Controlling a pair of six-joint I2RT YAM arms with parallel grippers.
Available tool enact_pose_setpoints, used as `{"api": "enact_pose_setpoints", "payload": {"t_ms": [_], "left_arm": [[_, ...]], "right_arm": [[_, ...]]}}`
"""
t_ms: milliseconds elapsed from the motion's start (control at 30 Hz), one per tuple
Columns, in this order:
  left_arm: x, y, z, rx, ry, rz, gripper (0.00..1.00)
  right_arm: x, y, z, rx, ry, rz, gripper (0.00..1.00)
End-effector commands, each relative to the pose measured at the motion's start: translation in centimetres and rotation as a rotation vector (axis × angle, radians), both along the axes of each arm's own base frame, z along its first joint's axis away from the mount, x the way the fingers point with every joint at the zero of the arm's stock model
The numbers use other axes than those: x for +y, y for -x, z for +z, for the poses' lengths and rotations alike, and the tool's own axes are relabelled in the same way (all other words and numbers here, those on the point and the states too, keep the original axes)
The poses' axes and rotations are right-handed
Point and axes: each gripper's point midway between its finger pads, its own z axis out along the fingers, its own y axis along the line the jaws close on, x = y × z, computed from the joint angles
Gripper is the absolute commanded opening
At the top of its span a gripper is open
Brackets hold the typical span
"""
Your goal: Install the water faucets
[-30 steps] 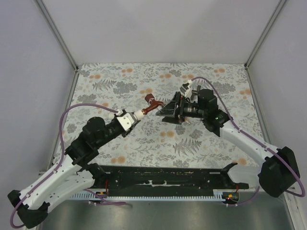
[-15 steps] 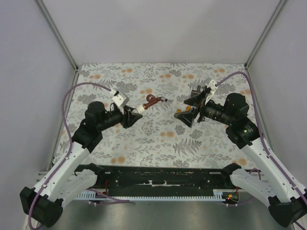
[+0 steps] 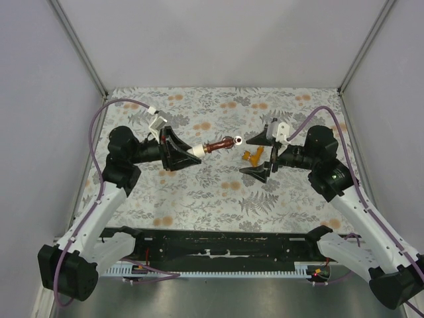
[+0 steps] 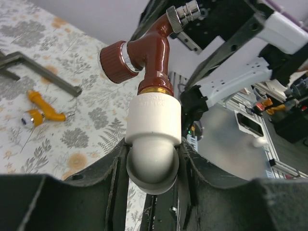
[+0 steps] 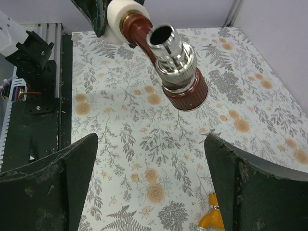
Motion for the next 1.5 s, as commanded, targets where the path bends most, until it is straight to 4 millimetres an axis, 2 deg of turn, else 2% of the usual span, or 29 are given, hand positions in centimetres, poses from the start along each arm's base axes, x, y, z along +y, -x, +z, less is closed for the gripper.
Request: {"api": "enact_pose_setpoints", "payload": {"t_ms": [0,167,400,767,967,1033,1100,1167,1300,1467], "left_arm": [[0.2,3.4,5.1,-0.096,0.035,-0.165,0.02],[0.5,4.3,4.9,-0.058,-0.019,-0.197,0.02],[0.6,4.5,5.1,-0.01,-0.038,-0.189,0.02],[0.5,4.5,5.6,0.012,-0.041,-0.185,0.02],[0.4,4.8,5.5,-0.027,-0.045,-0.188,0.02],[0.5,4.7,5.3,-0.053,-0.053,-0.176,0.02],[0.6,4.4,4.9,-0.099,-0.074,-0.145,0.02],[0.9,3.9,4.4,-0.158,-0.107,-0.095,0.02],[1.7,3.3,2.7,-0.373,-0.237,-0.011,0.02],[2.4,2.8,2.2,-0.628,-0.378,0.141,0.02]], "right_arm": [[0.8,1.2,3.9,-0.142,-0.044,0.118,0.98],[1.6,1.4,5.3,-0.148,-0.089,0.178,0.97],[2.4,1.8,7.3,-0.197,-0.116,0.242,0.91],[6.2,3.2,7.3,-0.157,-0.136,0.368,0.78],[7.0,2.6,6.9,-0.089,-0.145,0.37,0.59],[7.2,2.2,6.8,-0.036,-0.158,0.35,0.47],[7.4,2.1,6.4,0.024,-0.159,0.341,0.3],[7.6,1.8,6.1,0.134,-0.168,0.316,0.01],[7.9,0.4,4.4,0.436,-0.187,0.184,0.0],[8.3,0.0,1.1,0.836,-0.218,0.069,0.0]]}}
